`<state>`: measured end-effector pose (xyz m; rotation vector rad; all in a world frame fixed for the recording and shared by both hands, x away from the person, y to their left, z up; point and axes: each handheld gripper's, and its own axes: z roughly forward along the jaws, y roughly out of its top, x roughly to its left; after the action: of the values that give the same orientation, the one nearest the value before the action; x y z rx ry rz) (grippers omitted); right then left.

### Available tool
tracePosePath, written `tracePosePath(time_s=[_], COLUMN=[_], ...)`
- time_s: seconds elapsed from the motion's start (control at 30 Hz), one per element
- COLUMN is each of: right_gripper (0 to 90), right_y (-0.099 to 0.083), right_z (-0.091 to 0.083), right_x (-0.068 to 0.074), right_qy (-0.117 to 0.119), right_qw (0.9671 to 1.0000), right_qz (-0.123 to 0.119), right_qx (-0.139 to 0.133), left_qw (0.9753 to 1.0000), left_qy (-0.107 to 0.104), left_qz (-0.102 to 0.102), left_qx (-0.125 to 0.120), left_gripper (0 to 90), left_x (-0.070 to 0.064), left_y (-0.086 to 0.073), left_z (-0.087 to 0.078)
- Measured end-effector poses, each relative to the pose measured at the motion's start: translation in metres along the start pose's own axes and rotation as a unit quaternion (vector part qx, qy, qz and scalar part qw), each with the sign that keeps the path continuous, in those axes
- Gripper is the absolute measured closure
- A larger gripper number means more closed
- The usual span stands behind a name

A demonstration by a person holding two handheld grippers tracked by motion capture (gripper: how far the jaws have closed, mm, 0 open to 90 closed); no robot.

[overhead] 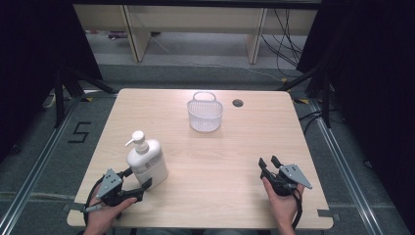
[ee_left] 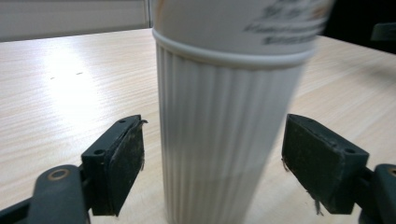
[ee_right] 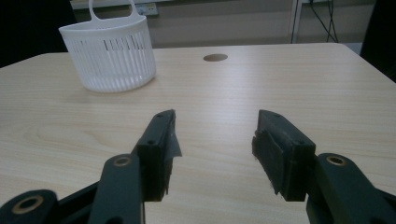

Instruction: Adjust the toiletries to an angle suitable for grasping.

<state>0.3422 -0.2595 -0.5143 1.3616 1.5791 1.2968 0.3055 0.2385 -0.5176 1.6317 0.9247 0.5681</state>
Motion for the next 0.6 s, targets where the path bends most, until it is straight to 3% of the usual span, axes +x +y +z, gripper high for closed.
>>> tracePosePath(time_s=[0.13,0.2,0.27,0.33,0.4,0.47,0.5,0.6], right_gripper=[49.0,48.9,49.0,49.1,49.0,49.0,48.9,48.9], right_y=[0.001,0.0,0.0,0.001,0.001,0.0,0.0,0.001], right_z=[0.0,0.001,0.002,0.001,0.002,0.002,0.004,0.003], right_x=[-0.001,0.002,0.001,0.002,0.001,0.003,0.0,0.002], right_qy=[-0.007,-0.006,0.002,-0.007,-0.002,-0.007,0.0,-0.003], right_qw=[0.9999,0.9999,1.0,0.9999,1.0,0.9998,0.9999,0.9999], right_qz=[-0.006,0.006,0.004,0.002,-0.003,0.01,-0.013,-0.003], right_qx=[0.008,0.011,0.002,0.011,0.008,0.012,0.001,0.015], left_qw=[0.9999,0.9999,0.9998,0.9996,0.9995,0.9995,0.9995,0.9996], left_qy=[0.006,0.015,0.016,0.017,0.026,0.026,0.024,0.02], left_qz=[-0.009,-0.007,-0.008,-0.02,-0.014,-0.015,-0.019,-0.018], left_qx=[0.003,0.001,0.0,0.007,0.014,0.014,-0.005,-0.007], left_gripper=[23.2,27.1,34.7,43.1,49.8,53.5,61.0,67.0], left_x=[-0.005,-0.006,-0.007,-0.009,-0.013,-0.014,-0.016,-0.02], left_y=[-0.001,0.0,0.0,0.0,-0.001,-0.001,-0.001,0.003], left_z=[-0.012,-0.019,-0.02,-0.027,-0.033,-0.034,-0.037,-0.039])
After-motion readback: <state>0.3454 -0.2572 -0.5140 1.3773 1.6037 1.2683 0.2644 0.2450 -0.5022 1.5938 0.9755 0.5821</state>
